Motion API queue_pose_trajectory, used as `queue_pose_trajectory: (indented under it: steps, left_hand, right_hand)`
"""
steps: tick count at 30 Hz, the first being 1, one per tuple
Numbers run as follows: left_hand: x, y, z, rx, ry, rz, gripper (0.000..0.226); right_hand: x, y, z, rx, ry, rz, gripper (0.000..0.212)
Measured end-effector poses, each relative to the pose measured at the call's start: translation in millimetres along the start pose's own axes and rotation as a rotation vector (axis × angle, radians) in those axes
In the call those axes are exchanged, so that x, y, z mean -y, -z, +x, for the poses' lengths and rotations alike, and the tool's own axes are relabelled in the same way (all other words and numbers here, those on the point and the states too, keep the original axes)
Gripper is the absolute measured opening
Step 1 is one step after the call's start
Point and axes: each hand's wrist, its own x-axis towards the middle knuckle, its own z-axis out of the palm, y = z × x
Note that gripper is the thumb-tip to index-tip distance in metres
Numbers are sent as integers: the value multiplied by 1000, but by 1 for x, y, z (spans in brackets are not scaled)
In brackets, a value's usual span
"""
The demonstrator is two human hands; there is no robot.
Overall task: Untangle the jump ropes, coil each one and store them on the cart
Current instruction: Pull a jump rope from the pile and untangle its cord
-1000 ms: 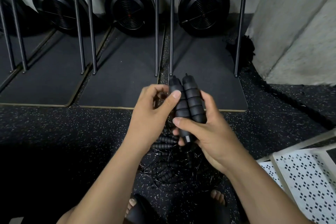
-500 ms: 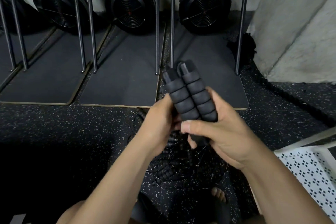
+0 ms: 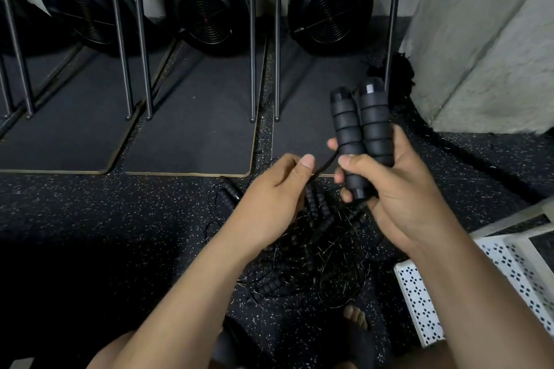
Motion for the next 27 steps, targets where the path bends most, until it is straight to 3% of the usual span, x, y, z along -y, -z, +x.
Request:
queue_pose_trajectory:
  steps: [5,8,11,16,19,22,24,27]
  left_hand:
    - [-5,13,0,-81,-92,1,26]
    - [-5,22,-2,-116,-144,23,11]
    - [-3,27,-3,-126,-176,52,4]
    - [-2,25,-7,-41,-220,171,5]
    - [-4,27,-5,54,-208,137,10]
    - [-6,27,-3,131,-143,-47,23]
    - [-4,24,-2,103,-80,-152,27]
    - [-3,15,-3,26,-69,-174,29]
  right_hand:
    - [-5,20,7,-89,-50,-273,49]
    - [-7,21,6,-29,-147,-497,51]
    - [-11,20,2,199,-268,-684,51]
    - [-12,12,-12,780,-493,-872,60]
    - [6,7,-20,979,-550,-678,70]
    - [18,11,-22,1057,-424,-307,77]
    - [16,13,-20,977,-312,-121,81]
    - [12,12,-14,690,-172,35,67]
